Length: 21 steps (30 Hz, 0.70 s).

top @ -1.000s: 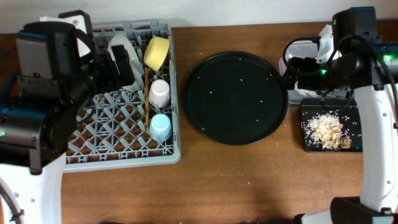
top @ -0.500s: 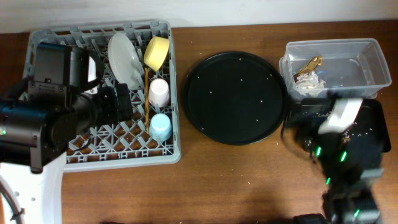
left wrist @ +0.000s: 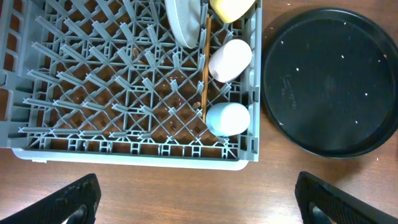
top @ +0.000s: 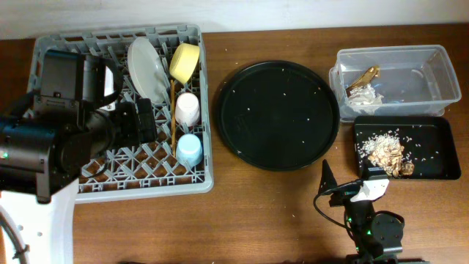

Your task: Sort waste into correct bins and load items into the dishwasher rack

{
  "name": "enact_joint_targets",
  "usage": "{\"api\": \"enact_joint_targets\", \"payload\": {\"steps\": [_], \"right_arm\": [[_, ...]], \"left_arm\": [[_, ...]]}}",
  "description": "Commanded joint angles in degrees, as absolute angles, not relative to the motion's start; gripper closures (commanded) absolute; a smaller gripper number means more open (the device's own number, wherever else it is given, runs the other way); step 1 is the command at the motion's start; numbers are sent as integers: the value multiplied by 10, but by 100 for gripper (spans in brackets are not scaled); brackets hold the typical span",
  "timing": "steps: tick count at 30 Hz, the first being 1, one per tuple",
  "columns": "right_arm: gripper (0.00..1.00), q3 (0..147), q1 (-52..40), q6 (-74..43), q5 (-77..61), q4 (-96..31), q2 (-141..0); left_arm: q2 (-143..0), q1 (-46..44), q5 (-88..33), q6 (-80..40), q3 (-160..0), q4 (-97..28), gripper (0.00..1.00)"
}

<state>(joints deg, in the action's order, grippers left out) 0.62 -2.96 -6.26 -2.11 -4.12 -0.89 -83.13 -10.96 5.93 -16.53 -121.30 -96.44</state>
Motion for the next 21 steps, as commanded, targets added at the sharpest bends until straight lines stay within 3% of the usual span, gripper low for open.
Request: {"api": "enact_joint_targets", "payload": {"steps": [1,13,16,21], "right_arm": [[2,3,-34,-66,-12,-45,-4],[2,3,-34,-66,-12,-45,-4],[1,3,-34,-66,-12,-45,-4],[2,3,-34,-66,-12,-45,-4]], "left_arm": [[-831,-110,58,-171,-1214,-963,0],[-831,-106,66,-171,-1178,-947,0],[-818,-89,92,-156,-1012,-775,0],[-686,-21,76,-149,-564,-348,0]]}}
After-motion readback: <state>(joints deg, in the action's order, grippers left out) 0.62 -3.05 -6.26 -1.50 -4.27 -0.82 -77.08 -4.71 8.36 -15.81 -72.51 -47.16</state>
